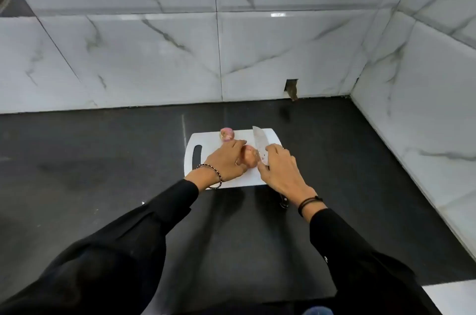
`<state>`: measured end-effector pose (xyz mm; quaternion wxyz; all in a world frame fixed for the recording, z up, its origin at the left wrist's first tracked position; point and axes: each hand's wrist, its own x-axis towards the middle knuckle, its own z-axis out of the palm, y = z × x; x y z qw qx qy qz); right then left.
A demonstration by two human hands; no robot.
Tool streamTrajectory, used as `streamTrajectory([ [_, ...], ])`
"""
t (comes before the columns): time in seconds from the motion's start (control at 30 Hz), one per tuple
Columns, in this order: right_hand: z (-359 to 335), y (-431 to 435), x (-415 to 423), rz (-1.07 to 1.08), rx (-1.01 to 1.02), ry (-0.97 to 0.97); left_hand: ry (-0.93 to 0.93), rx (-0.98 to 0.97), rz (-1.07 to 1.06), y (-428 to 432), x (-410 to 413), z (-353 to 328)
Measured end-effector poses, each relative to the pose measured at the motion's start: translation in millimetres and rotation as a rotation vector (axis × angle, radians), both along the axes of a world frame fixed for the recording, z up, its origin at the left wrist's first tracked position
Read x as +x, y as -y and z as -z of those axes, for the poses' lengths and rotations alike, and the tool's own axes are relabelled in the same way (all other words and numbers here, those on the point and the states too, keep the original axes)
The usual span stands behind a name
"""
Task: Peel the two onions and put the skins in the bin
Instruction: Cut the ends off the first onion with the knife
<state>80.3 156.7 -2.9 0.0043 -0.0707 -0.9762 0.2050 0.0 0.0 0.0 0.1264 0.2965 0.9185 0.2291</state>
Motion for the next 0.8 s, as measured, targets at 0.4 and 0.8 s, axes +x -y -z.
streamTrajectory([
  [0.4, 19, -26, 23, 0.217, -0.065, 0.146, 0.094, 0.252, -0.148, -14, -5, 33],
  [0.8, 17, -29, 19, 0.396, -0.656, 0.197, -0.065, 0.214, -0.085, -7, -3, 36],
])
